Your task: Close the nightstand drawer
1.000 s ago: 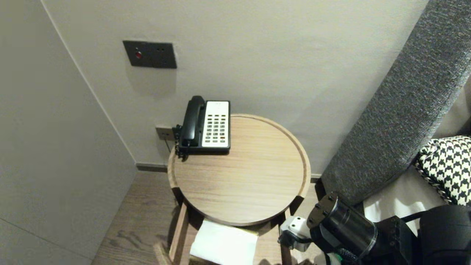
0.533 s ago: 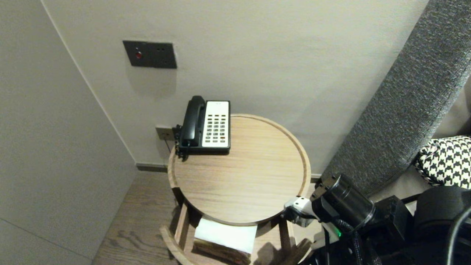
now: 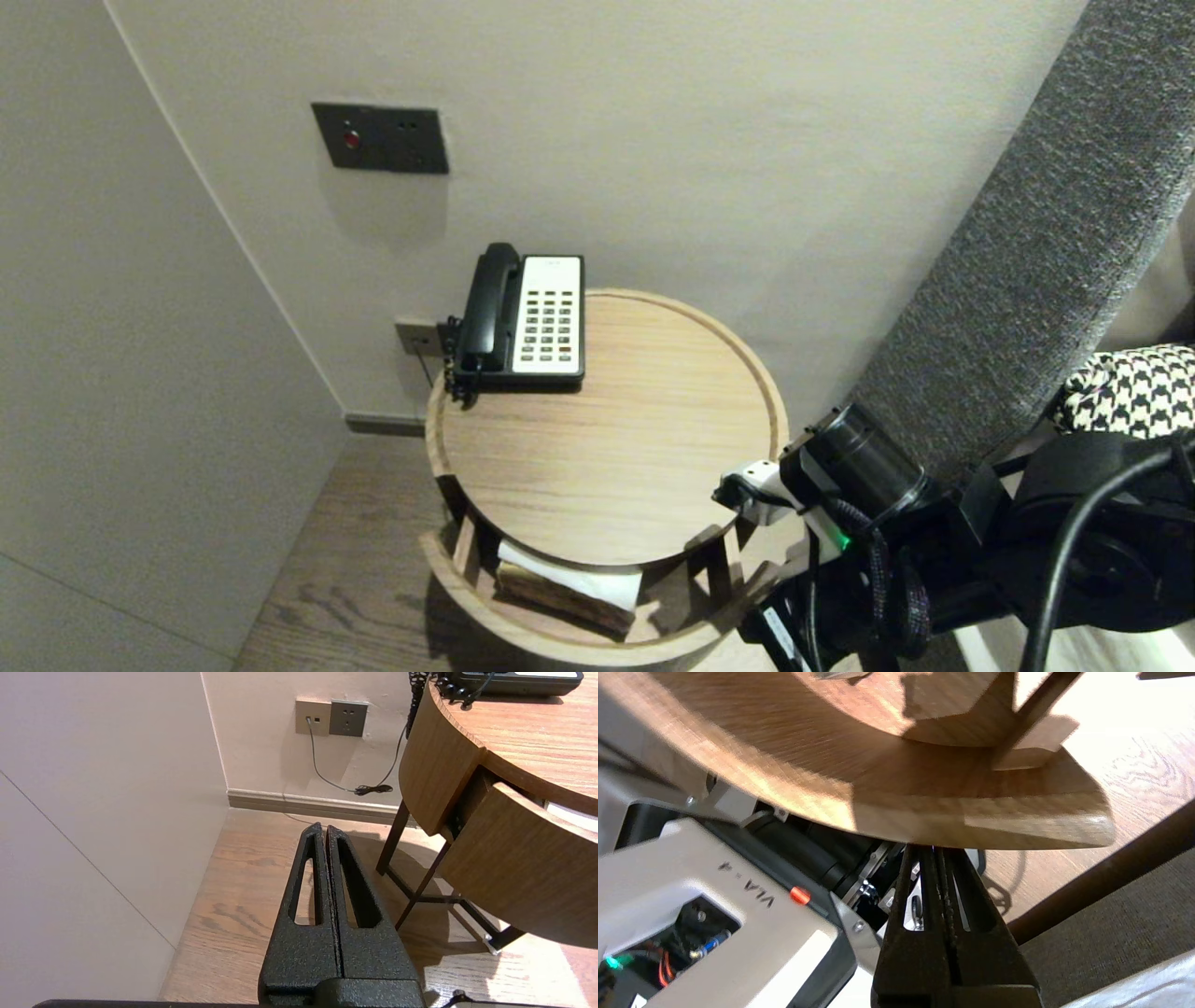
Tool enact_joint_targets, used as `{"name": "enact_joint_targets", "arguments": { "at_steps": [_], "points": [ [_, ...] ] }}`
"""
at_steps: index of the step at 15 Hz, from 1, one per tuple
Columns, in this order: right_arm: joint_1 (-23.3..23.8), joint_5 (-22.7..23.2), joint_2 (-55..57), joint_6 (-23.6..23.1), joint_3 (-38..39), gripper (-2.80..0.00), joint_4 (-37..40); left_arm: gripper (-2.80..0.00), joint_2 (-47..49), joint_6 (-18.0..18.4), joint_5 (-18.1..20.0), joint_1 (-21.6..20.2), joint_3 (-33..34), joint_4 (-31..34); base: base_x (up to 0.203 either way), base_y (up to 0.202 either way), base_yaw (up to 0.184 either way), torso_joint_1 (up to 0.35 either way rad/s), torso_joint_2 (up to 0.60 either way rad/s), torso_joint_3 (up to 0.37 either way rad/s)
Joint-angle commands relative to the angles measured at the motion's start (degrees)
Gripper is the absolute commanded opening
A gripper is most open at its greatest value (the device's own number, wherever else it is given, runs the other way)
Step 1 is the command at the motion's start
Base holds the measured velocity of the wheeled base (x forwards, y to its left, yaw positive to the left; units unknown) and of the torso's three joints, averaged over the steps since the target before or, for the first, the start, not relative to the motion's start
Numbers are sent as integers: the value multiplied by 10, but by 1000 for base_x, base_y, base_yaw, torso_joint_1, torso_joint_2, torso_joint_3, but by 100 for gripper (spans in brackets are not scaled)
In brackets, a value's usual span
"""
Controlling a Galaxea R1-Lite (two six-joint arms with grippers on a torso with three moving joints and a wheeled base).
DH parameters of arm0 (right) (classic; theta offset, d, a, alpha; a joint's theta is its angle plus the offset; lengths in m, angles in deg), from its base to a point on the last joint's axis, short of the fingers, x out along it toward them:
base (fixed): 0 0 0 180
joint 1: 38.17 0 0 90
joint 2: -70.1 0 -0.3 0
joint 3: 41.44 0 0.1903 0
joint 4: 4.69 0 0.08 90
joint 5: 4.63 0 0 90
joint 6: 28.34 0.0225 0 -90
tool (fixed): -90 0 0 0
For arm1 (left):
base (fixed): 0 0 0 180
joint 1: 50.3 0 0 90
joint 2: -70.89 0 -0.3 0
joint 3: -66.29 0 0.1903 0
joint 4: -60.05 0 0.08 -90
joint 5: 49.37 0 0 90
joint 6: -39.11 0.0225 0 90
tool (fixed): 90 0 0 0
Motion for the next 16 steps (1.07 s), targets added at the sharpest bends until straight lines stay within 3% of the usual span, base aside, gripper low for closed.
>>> {"name": "enact_joint_targets", "arguments": {
  "at_steps": [1,16],
  "points": [
    [17,1,14,0,-10,-280,1,-280,-3,0,0,0,0,0,0,0,0,0,0,0],
    [73,0,38,4,-67,-280,1,-280,-3,0,0,0,0,-1,0,0,0,0,0,0]
  ]
}}
